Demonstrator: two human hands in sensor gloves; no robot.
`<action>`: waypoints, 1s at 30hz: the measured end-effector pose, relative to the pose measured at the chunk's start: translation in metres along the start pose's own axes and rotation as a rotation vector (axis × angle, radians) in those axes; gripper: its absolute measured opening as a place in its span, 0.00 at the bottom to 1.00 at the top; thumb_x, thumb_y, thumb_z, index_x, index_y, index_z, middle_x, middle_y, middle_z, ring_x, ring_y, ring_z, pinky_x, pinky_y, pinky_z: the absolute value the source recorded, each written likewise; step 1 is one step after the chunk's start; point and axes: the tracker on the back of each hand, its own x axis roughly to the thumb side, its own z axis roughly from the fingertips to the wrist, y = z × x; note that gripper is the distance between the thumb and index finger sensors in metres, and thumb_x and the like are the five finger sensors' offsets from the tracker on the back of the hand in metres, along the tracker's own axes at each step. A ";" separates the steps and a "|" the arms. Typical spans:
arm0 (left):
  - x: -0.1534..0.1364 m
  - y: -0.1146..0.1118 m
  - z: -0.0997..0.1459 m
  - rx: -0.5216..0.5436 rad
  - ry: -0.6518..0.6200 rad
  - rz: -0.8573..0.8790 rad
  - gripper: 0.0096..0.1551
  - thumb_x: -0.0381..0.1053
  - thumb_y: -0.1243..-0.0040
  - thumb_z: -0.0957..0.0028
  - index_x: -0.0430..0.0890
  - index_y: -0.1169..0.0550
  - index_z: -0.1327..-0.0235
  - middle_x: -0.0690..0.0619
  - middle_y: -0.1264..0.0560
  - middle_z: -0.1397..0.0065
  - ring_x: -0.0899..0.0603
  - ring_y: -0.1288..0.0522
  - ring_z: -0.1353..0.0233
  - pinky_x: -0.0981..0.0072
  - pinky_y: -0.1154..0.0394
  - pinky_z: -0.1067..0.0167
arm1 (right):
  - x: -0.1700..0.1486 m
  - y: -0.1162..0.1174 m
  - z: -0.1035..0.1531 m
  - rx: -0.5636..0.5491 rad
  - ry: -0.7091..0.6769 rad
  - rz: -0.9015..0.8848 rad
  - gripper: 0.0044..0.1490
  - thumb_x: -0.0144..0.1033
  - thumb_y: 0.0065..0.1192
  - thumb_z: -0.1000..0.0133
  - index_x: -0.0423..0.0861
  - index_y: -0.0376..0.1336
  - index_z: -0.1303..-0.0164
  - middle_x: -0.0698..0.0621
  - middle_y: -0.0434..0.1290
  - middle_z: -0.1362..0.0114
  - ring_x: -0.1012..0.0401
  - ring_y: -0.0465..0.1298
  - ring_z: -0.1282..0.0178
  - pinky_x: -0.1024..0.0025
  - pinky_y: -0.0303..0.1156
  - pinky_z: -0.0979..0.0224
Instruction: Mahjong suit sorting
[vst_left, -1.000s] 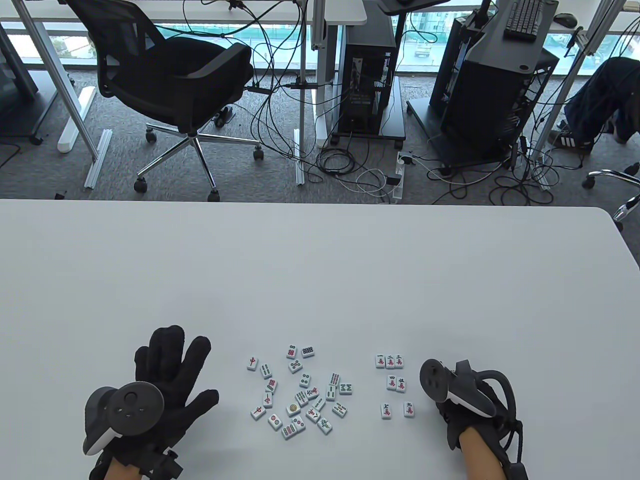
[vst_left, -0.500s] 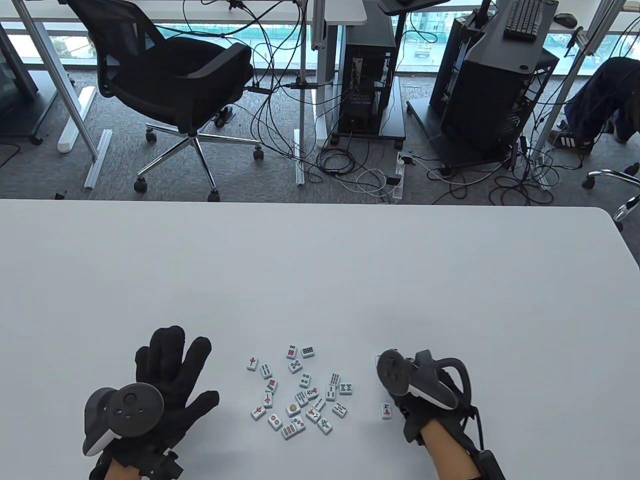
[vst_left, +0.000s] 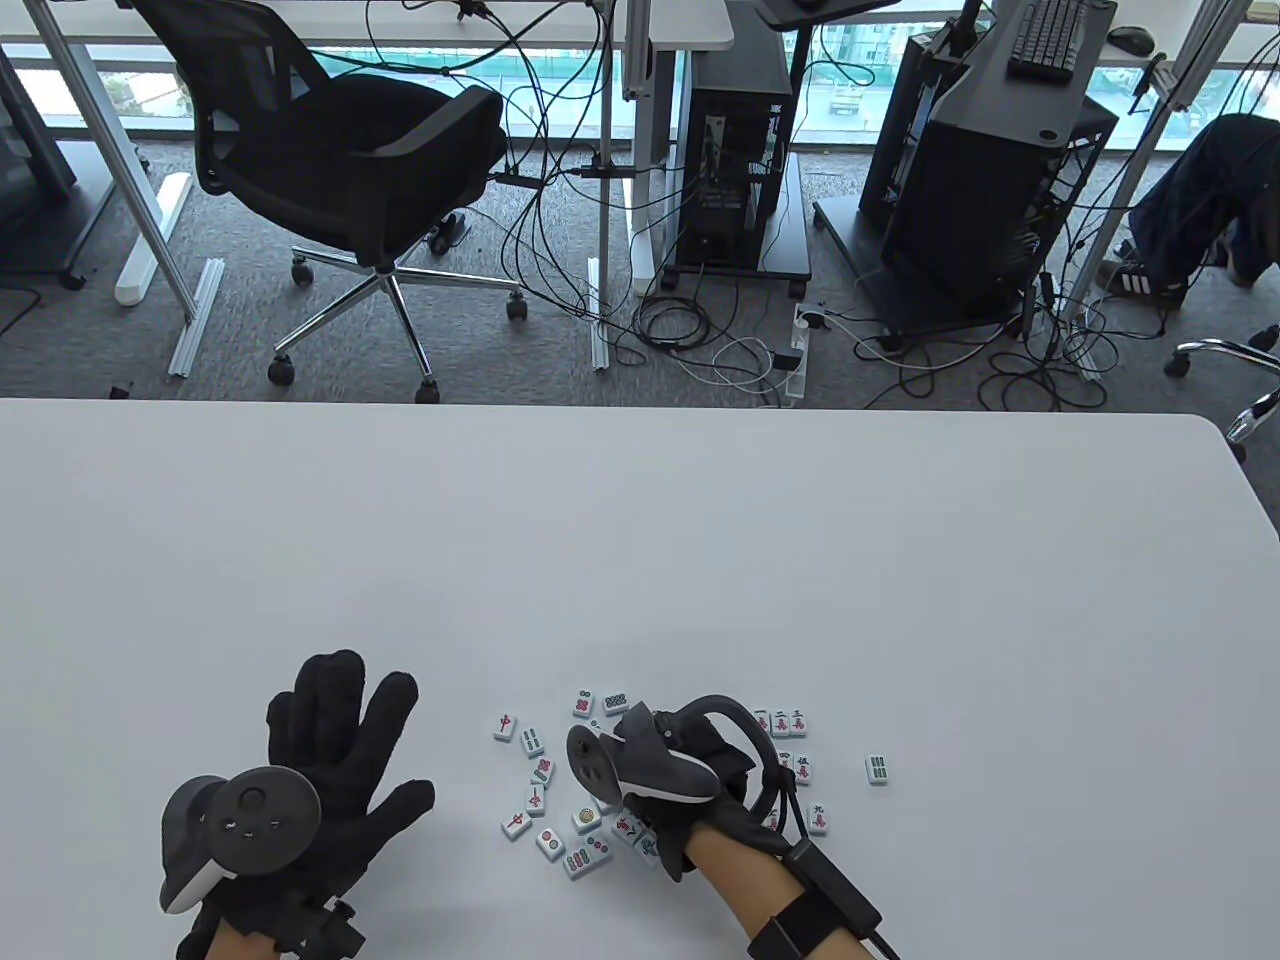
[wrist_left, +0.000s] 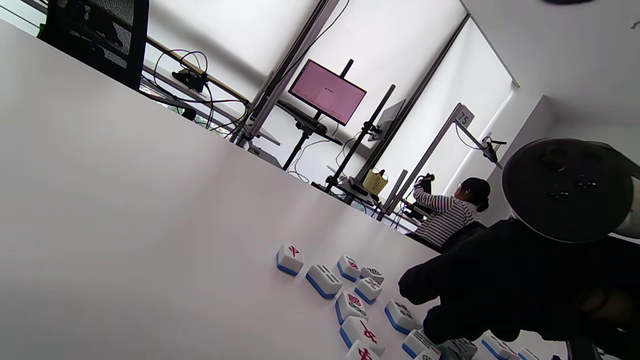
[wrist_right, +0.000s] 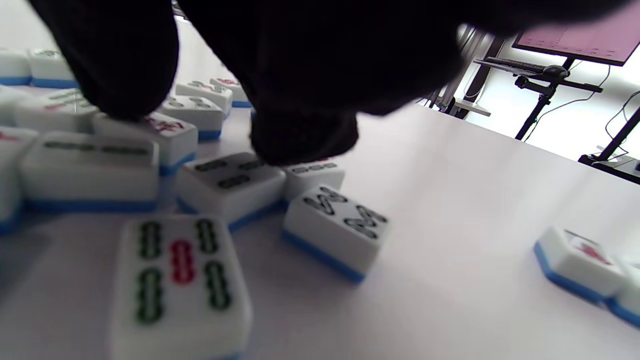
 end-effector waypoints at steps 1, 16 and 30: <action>0.000 0.000 0.000 0.001 0.000 0.002 0.50 0.79 0.57 0.52 0.68 0.60 0.21 0.66 0.79 0.21 0.49 0.81 0.18 0.41 0.79 0.27 | -0.001 0.000 -0.001 -0.005 0.002 -0.020 0.41 0.55 0.64 0.50 0.39 0.69 0.36 0.47 0.82 0.60 0.61 0.78 0.77 0.69 0.77 0.71; 0.000 0.000 0.000 -0.005 0.002 -0.003 0.50 0.79 0.57 0.52 0.68 0.60 0.21 0.66 0.79 0.21 0.49 0.81 0.17 0.41 0.79 0.27 | -0.019 0.006 -0.013 0.026 0.024 -0.139 0.31 0.47 0.69 0.51 0.41 0.74 0.44 0.48 0.82 0.64 0.62 0.77 0.80 0.70 0.76 0.74; 0.000 0.001 0.000 -0.001 0.006 0.001 0.50 0.79 0.57 0.52 0.68 0.60 0.21 0.66 0.79 0.21 0.49 0.81 0.17 0.41 0.79 0.27 | -0.029 0.000 -0.015 0.016 0.092 -0.143 0.32 0.42 0.71 0.51 0.45 0.70 0.36 0.49 0.82 0.66 0.64 0.76 0.82 0.72 0.74 0.76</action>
